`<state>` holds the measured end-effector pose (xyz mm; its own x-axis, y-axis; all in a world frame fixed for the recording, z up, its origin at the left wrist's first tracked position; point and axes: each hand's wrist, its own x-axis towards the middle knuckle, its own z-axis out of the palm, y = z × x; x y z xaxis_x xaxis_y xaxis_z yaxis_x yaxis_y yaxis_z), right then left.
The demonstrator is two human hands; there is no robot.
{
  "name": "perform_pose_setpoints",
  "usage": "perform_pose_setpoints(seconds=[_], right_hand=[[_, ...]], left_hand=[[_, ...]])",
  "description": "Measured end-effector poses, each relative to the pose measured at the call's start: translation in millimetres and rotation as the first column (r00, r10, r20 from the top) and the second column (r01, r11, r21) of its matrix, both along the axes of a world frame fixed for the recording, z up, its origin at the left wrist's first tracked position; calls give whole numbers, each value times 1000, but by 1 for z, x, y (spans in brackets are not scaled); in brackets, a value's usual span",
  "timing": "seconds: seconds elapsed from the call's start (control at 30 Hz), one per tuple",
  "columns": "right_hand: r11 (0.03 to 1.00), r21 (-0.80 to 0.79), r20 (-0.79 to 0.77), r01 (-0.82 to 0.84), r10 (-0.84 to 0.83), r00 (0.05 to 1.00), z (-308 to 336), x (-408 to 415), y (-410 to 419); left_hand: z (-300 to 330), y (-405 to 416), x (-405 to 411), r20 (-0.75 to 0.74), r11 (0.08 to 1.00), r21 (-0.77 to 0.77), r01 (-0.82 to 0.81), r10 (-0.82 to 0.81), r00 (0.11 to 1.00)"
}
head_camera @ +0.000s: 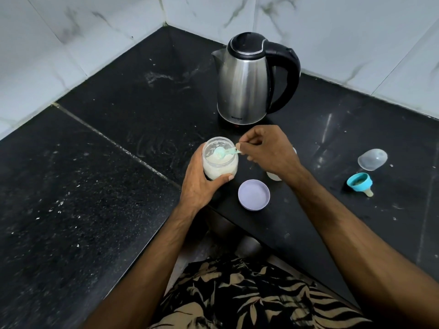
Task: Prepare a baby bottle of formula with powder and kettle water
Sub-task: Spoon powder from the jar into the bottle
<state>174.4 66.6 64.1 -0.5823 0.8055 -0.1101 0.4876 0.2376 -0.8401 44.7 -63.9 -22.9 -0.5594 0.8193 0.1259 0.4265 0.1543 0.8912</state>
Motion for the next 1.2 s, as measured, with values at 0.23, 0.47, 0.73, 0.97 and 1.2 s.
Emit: perform_pose_setpoints(seconds=[0.23, 0.47, 0.73, 0.97, 1.2], right_hand=[[991, -135, -118, -11, -5, 993, 11, 13, 10], [985, -171, -220, 31, -69, 973, 21, 39, 24], [968, -216, -275, 126, -184, 944, 22, 79, 38], [961, -198, -276, 193, -243, 930, 21, 108, 45], [959, -175, -272, 223, -264, 925, 18, 129, 47]], left_hand=[[2, -1, 8, 65, 998, -43, -46, 49, 997], [27, -1, 21, -31, 983, 91, -162, 165, 986], [52, 17, 56, -140, 972, 215, -98, 130, 982], [46, 42, 85, -132, 976, 216, 1, 28, 991], [26, 60, 102, -26, 990, 138, 43, -40, 999]])
